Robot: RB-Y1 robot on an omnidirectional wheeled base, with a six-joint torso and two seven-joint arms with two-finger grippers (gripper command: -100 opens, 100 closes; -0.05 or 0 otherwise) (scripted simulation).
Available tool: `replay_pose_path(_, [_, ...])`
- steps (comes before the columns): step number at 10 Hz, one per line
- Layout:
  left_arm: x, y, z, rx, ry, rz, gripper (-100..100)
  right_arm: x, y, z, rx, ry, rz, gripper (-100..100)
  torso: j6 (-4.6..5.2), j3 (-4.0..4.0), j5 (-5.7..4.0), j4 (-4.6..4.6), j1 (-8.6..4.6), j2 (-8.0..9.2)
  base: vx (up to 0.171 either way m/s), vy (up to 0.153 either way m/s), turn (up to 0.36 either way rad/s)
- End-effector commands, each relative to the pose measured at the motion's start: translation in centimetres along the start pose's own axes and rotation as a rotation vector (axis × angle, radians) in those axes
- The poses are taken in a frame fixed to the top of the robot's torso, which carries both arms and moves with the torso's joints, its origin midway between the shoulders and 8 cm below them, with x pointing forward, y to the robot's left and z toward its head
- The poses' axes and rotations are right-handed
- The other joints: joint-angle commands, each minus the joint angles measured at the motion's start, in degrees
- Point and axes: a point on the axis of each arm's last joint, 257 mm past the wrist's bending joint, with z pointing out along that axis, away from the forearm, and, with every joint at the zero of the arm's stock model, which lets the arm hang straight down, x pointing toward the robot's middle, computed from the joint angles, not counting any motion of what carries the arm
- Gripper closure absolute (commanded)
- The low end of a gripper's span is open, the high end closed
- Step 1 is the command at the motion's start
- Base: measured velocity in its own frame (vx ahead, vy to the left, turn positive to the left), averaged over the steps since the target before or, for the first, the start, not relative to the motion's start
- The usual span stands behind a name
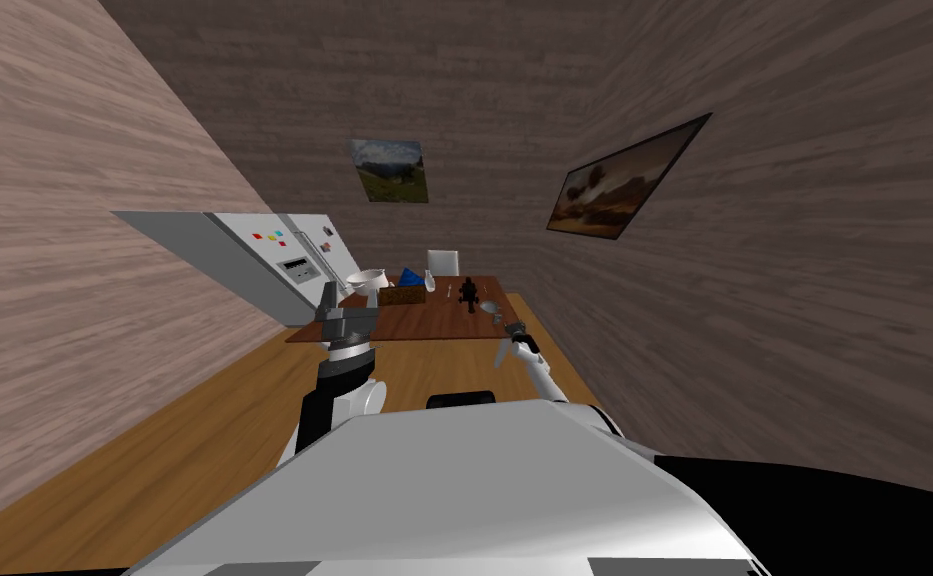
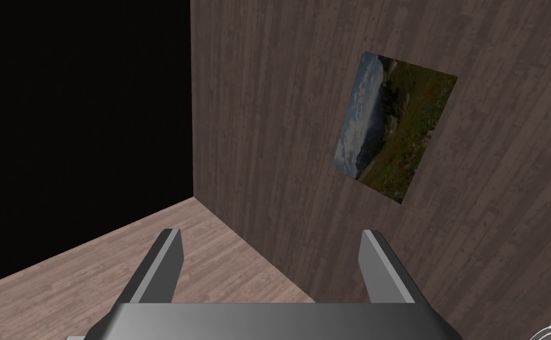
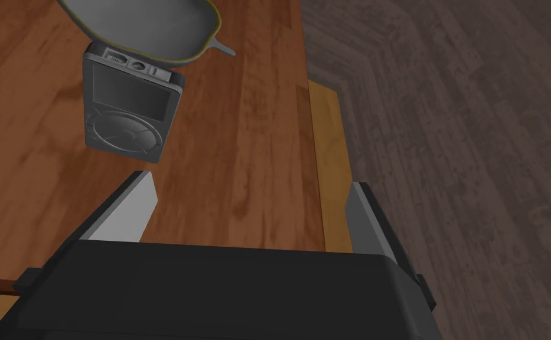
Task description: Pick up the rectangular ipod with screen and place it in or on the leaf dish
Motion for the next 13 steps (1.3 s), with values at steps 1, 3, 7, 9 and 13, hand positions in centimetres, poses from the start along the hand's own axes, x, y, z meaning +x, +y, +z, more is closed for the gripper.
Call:
replay_pose_path(1, [0.0, 0.0, 0.0, 0.000, 0.000, 0.000, 0, -0.6, -0.5, 0.2, 0.009, -0.021, 0.035, -100, 0.00, 0.00, 0.00, 0.00, 0.00, 0.00, 0.013, -0.017, 0.035])
replay_pose_path(3, [0.0, 0.0, 0.0, 0.000, 0.000, 0.000, 0, -1.0, -1.5, 0.6, 0.022, -0.048, 0.104, -100, 0.01, -0.02, -0.01, -0.01, -0.03, -0.03, 0.018, -0.023, 0.027])
replay_pose_path(7, [0.0, 0.0, 0.0, 0.000, 0.000, 0.000, 0, -0.8, -5.3, 1.3, 0.065, -0.106, 0.297, -100, 0.01, -0.06, -0.03, -0.02, -0.13, -0.10, 0.030, -0.045, 0.025])
replay_pose_path(9, [0.0, 0.0, 0.0, 0.000, 0.000, 0.000, 0, -1.1, -7.2, 1.2, 0.087, -0.136, 0.354, -100, 0.03, -0.03, -0.01, -0.02, -0.04, -0.03, 0.018, -0.021, -0.003])
replay_pose_path(13, [0.0, 0.0, 0.0, 0.000, 0.000, 0.000, 0, -0.4, -11.1, 0.9, 0.128, -0.167, 0.458, -100, 0.02, -0.02, -0.01, -0.01, -0.05, -0.03, 0.023, -0.037, -0.001])
